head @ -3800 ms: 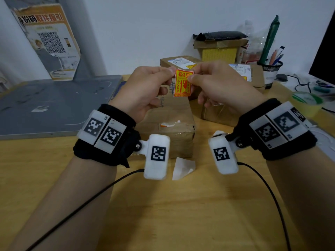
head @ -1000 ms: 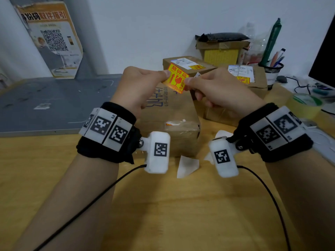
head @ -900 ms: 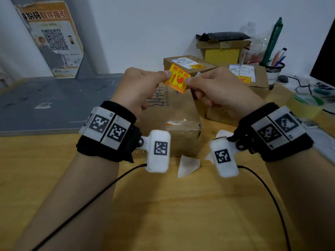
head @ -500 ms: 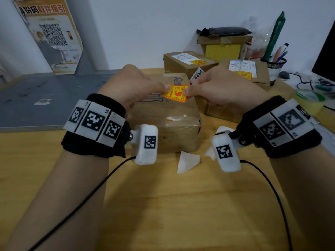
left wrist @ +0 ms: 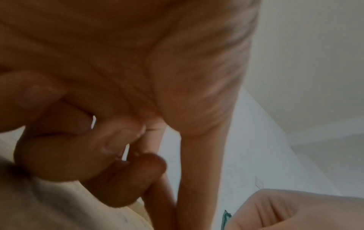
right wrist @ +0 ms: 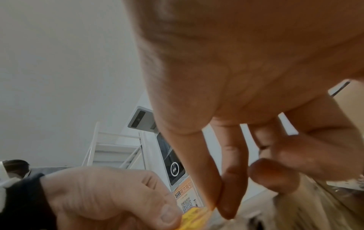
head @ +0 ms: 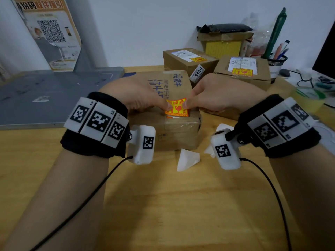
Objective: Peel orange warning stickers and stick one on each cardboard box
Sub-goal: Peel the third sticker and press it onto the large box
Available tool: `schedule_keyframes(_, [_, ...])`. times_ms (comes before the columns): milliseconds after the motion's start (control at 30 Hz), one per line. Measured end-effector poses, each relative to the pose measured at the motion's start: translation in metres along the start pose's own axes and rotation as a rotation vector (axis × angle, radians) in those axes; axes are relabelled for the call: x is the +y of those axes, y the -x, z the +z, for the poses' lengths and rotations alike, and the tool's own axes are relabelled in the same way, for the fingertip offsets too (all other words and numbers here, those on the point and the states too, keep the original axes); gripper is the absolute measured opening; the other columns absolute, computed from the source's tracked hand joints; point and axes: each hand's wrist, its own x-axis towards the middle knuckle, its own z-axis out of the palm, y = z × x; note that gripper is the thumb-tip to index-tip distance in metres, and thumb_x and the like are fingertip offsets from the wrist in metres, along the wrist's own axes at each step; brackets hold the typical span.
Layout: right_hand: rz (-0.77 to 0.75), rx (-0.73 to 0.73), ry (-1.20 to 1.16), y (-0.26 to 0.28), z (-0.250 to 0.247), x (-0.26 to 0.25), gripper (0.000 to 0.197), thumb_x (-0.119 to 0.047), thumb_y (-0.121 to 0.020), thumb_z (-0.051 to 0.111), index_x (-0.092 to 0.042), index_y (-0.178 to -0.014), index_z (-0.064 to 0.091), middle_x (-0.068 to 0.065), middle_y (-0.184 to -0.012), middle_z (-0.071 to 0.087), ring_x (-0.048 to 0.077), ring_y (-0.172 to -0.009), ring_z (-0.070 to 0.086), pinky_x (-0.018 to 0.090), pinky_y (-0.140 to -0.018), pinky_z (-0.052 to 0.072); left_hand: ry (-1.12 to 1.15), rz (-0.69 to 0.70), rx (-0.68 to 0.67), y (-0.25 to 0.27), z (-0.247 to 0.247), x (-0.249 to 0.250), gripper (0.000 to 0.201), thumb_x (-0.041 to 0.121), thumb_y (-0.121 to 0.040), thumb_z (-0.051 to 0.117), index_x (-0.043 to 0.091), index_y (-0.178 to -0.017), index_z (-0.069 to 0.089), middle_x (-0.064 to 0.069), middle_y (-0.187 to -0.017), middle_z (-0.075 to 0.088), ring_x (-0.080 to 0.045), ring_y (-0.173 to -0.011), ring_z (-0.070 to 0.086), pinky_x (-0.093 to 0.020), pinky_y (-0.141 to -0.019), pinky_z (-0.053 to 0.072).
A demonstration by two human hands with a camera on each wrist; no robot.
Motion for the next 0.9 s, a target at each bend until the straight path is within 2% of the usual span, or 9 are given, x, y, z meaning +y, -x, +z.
schedule_keyframes(100, [0.013,-0.004,-0.006,-0.0005,0.0010,-0.0004,0.041,-0.042,-0.087,0.074,-0.004,-0.102,0.077,0.010,-0.066,0.055,0.023,-0.063,0.048,0.034,-0.063,0.039,-0.017,-0.011,-0.015,0.0016,-0.0002,0.0003,0.026,0.041,-0.073,0.085,0.024,-0.068,0.066,0.005,-0.069,0.063,-0.013,-0.069,0.056,-0.028,-0.059,0.036])
schedule_keyframes(300, [0.019,-0.009,0.006,-0.0018,0.0021,-0.0018,0.040,-0.043,-0.087,0.072,-0.005,-0.100,0.077,0.010,-0.067,0.057,0.024,-0.064,0.051,0.035,-0.062,0.040,-0.007,-0.005,-0.016,0.0037,0.0007,0.0025,0.027,0.035,-0.077,0.084,0.023,-0.065,0.063,0.007,-0.064,0.059,-0.011,-0.063,0.052,-0.028,-0.055,0.032])
schedule_keyframes(500, [0.013,-0.015,0.039,-0.0018,0.0025,-0.0027,0.038,-0.045,-0.086,0.073,-0.009,-0.097,0.079,0.010,-0.071,0.061,0.023,-0.065,0.054,0.034,-0.062,0.043,-0.043,-0.020,-0.017,0.0009,0.0012,0.0016,0.030,0.039,-0.074,0.086,0.024,-0.063,0.062,0.006,-0.066,0.060,-0.012,-0.067,0.054,-0.029,-0.057,0.034])
schedule_keyframes(700, [0.010,0.001,0.059,-0.0005,0.0033,-0.0043,0.044,-0.046,-0.084,0.075,-0.006,-0.103,0.079,0.009,-0.072,0.063,0.020,-0.063,0.055,0.030,-0.060,0.043,-0.072,-0.026,-0.012,-0.0023,0.0031,0.0000,0.029,0.043,-0.072,0.086,0.025,-0.068,0.063,0.005,-0.073,0.061,-0.012,-0.071,0.054,-0.029,-0.059,0.035])
schedule_keyframes(833, [0.013,0.021,0.085,0.0022,0.0051,-0.0063,0.049,-0.043,-0.082,0.079,-0.001,-0.106,0.077,0.007,-0.066,0.057,0.018,-0.059,0.053,0.026,-0.055,0.039,-0.123,-0.033,-0.011,-0.0046,0.0043,0.0002,0.031,0.046,-0.071,0.085,0.025,-0.070,0.062,0.004,-0.072,0.058,-0.012,-0.069,0.052,-0.029,-0.057,0.034])
schedule_keyframes(900, [0.007,0.029,0.091,0.0028,0.0058,-0.0076,0.048,-0.043,-0.081,0.080,-0.002,-0.105,0.077,0.007,-0.066,0.058,0.019,-0.061,0.054,0.027,-0.056,0.039,-0.139,-0.029,-0.014,-0.0054,0.0050,-0.0001,0.032,0.046,-0.072,0.084,0.023,-0.070,0.062,0.003,-0.070,0.057,-0.013,-0.066,0.052,-0.029,-0.056,0.034])
